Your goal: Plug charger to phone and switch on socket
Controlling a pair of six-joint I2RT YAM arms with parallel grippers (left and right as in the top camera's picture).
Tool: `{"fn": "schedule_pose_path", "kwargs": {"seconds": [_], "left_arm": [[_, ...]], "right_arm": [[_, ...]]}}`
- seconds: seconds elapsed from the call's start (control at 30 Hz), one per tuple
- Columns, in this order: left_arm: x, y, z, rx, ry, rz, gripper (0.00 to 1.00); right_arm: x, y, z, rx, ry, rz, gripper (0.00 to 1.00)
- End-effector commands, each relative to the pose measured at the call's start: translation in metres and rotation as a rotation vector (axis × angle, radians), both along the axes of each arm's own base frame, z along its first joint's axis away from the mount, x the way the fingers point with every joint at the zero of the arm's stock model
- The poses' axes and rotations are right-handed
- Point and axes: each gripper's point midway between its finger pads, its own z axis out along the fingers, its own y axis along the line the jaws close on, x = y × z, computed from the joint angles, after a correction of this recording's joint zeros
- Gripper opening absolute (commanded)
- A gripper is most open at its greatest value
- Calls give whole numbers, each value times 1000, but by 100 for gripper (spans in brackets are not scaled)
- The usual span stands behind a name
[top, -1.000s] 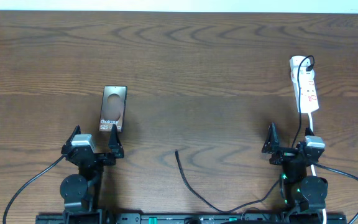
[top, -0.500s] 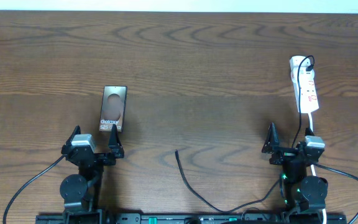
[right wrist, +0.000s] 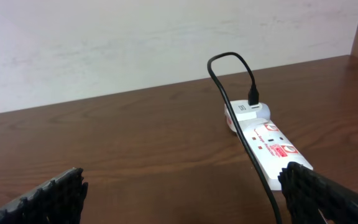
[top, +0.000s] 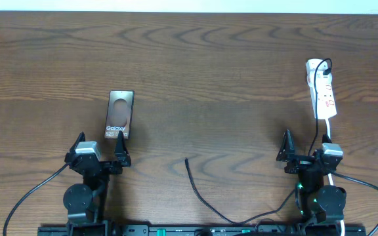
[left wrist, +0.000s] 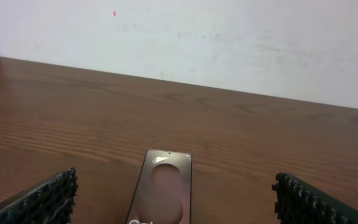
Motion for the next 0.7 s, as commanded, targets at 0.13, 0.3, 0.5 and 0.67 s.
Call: {"fn": "schedule_pose_path", "kwargs": {"seconds": [0.13,0.3,0.5,0.67], "left_arm": [[-1,-5,-11,8,35,-28,99],[-1,-5,-9,8,30,-27,99],[-1,-5,-9,8,30,-27,99],[-1,-5,-9,8,31,-27,99]], "right_arm": [[0,-1,0,-16,-2,-9,99],[0,-1,0,-16,-2,-9,99],[0,-1,0,-16,-2,-9,99],[0,-1,0,-16,-2,-9,99]]}}
